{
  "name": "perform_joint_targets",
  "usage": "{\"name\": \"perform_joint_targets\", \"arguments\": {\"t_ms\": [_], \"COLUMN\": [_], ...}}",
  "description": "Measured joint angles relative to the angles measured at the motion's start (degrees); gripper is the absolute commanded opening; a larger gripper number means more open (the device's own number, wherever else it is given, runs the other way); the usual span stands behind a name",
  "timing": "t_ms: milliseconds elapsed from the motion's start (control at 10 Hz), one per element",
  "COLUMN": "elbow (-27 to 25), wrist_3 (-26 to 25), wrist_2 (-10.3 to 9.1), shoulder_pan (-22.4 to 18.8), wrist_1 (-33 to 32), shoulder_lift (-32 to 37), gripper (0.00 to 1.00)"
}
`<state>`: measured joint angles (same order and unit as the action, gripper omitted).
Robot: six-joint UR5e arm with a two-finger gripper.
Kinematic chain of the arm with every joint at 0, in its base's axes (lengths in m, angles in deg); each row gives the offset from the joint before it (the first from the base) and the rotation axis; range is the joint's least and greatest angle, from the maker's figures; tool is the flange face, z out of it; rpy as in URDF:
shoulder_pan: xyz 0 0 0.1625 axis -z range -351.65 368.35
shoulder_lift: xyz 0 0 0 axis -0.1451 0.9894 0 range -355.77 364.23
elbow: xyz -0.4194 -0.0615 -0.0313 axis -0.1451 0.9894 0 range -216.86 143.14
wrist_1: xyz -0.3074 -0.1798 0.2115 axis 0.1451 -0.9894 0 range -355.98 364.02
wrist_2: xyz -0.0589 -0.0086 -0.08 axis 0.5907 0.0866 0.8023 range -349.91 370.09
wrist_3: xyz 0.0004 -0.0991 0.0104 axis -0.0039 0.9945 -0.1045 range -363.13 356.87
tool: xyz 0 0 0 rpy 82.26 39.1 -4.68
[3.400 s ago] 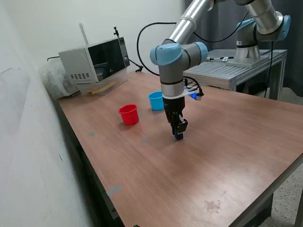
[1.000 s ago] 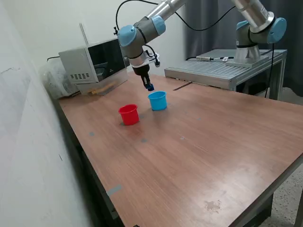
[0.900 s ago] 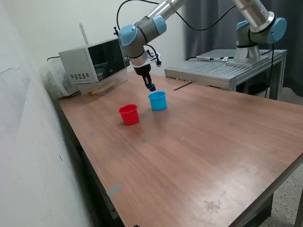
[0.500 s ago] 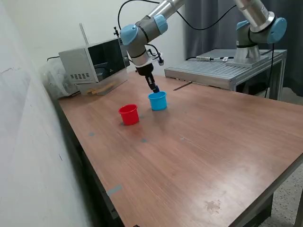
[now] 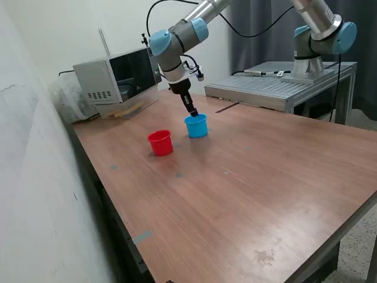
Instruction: Place red objects in the red bin, and blue objects in the blue bin.
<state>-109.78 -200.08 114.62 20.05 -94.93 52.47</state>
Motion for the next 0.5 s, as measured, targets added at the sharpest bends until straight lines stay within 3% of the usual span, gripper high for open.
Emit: {"name": "perform_joint_targets", "arguments": {"t_ms": [500], "elbow": [-0.35], "wrist_3": [2.39], "wrist_2": [-0.6], "shoulder_pan": [-0.1], "wrist_1": [0.03], "shoulder_lift": [0.72], "gripper": [1.0]}}
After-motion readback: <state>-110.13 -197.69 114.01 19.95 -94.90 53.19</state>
